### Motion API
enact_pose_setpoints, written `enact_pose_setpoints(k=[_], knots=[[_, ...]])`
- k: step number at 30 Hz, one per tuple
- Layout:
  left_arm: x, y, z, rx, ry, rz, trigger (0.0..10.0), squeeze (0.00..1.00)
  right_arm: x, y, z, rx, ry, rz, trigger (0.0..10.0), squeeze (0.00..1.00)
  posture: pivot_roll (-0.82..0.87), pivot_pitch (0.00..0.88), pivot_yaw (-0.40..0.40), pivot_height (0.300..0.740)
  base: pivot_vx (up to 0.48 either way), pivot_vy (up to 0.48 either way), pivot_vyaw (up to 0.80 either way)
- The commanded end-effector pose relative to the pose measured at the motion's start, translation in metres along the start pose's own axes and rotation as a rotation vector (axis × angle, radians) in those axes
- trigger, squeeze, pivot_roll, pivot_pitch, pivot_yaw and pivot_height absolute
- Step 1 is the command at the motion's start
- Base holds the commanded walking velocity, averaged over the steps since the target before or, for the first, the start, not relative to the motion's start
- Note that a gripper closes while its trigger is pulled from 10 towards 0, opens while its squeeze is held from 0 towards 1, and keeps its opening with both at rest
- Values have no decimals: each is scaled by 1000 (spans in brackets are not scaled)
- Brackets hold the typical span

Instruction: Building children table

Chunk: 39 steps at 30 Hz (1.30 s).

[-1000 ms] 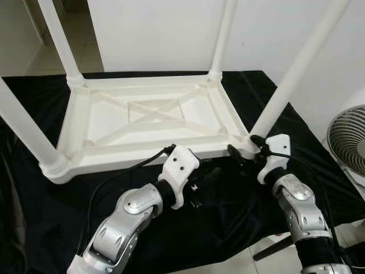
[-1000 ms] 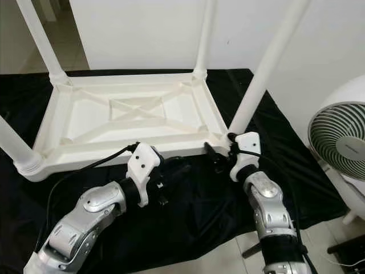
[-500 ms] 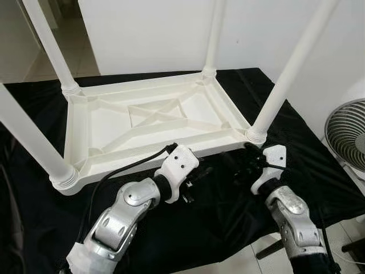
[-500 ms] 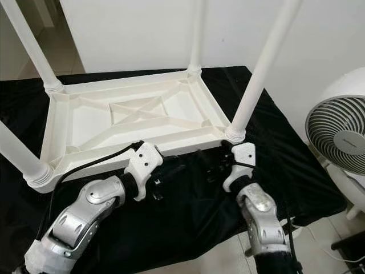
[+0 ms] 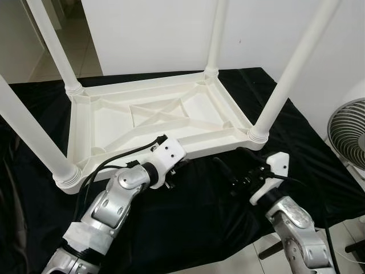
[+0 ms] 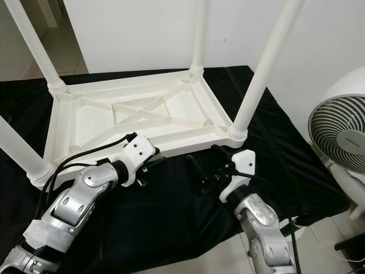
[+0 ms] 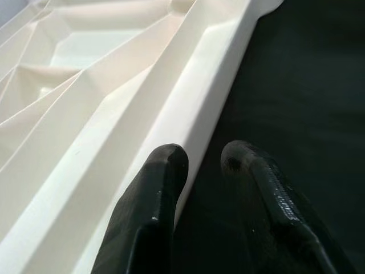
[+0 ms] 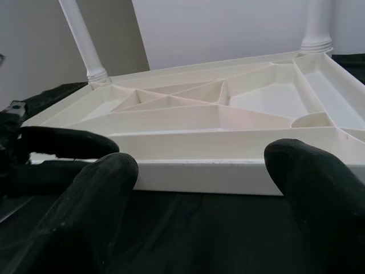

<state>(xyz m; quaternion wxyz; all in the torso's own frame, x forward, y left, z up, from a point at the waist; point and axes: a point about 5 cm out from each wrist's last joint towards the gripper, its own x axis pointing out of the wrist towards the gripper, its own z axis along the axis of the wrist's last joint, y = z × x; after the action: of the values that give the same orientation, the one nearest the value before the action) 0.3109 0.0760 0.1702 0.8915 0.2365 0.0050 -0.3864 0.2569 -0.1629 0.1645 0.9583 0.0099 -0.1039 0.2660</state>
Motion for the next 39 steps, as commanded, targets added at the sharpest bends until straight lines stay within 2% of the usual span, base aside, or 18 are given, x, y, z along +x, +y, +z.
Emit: enact_pose_setpoints(k=[1, 7, 15, 17, 25, 26, 27, 28, 31, 32, 36, 37, 39], knots=[[2, 15, -8, 31, 46, 166, 10000, 0, -7, 1, 5, 15, -1, -13, 10000, 0, -39, 137, 64, 740, 0, 0, 0], [10, 28, -23, 57, 140, 222, 10000, 0, -17, 2, 10, 27, 1, -47, 10000, 0, -60, 143, 77, 740, 0, 0, 0], [13, 36, -29, 71, 179, 256, 10000, 0, -17, 6, 12, 34, -1, -46, 10000, 0, -68, 145, 81, 740, 0, 0, 0], [17, 41, -34, 99, 217, 282, 10000, 0, -16, 8, 13, 42, -3, -51, 10000, 0, -72, 145, 85, 740, 0, 0, 0], [21, 42, -38, 69, 244, 289, 10000, 0, -16, 10, 14, 48, 2, -58, 10000, 0, -69, 146, 84, 740, 0, 0, 0], [21, 41, -38, 62, 240, 282, 6275, 0, -16, 10, 14, 48, 4, -59, 10000, 0, -65, 148, 82, 740, 0, 0, 0], [21, 41, -38, 62, 240, 282, 6275, 0, -16, 10, 14, 48, 4, -59, 10000, 0, -65, 148, 82, 740, 0, 0, 0], [21, 40, -38, 46, 234, 274, 1765, 0, -16, 10, 14, 47, 5, -59, 10000, 0, -65, 148, 82, 740, 0, 0, 0], [21, 39, -38, 36, 229, 270, 1765, 0, -15, 10, 14, 47, 7, -60, 10000, 0, -65, 148, 82, 740, 0, 0, 0], [21, 36, -38, 17, 223, 257, 0, 0, -15, 10, 14, 46, 9, -59, 10000, 0, -61, 153, 78, 740, 0, 0, 0], [22, 27, -35, -23, 208, 228, 0, 0, -15, 10, 14, 45, 15, -59, 10000, 0, -59, 155, 76, 740, 0, 0, 0], [25, 19, -28, -39, 186, 212, 0, 0, -14, 10, 15, 46, 16, -57, 10000, 0, -56, 157, 76, 740, 0, 0, 0], [25, 19, -28, -39, 186, 212, 0, 0, -14, 10, 15, 46, 16, -57, 10000, 0, -56, 157, 76, 740, 0, 0, 0]])
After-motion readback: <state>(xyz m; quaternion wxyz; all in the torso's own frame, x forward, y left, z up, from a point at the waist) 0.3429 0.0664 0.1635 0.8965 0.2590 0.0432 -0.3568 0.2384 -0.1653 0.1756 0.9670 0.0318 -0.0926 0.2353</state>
